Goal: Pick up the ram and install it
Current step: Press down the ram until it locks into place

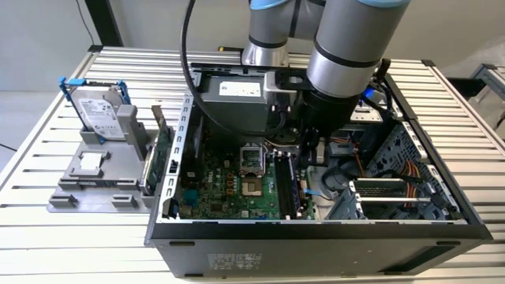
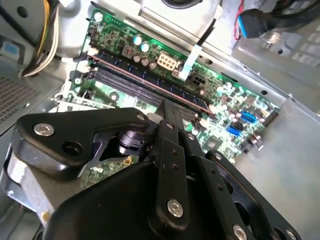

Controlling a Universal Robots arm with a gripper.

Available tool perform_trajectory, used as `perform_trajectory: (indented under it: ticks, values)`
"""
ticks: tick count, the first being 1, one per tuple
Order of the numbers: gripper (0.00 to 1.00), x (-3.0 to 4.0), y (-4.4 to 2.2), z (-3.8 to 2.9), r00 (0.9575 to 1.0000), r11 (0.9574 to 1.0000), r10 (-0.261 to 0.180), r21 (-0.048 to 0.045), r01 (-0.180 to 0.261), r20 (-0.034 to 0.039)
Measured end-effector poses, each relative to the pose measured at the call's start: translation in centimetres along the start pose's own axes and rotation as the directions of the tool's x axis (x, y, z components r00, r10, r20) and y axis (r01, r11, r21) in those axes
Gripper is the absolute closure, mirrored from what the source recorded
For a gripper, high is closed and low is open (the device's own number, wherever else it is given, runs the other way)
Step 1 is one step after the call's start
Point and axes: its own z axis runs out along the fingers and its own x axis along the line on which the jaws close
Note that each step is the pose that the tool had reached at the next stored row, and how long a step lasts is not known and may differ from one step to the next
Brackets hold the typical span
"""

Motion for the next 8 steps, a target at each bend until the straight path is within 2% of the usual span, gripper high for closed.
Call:
perform_trajectory:
  ticks: [8]
  values:
    - [1.00, 0.02, 0.03, -2.33, 1.0000, 1.0000, 0.000, -0.0017, 0.000, -0.0002]
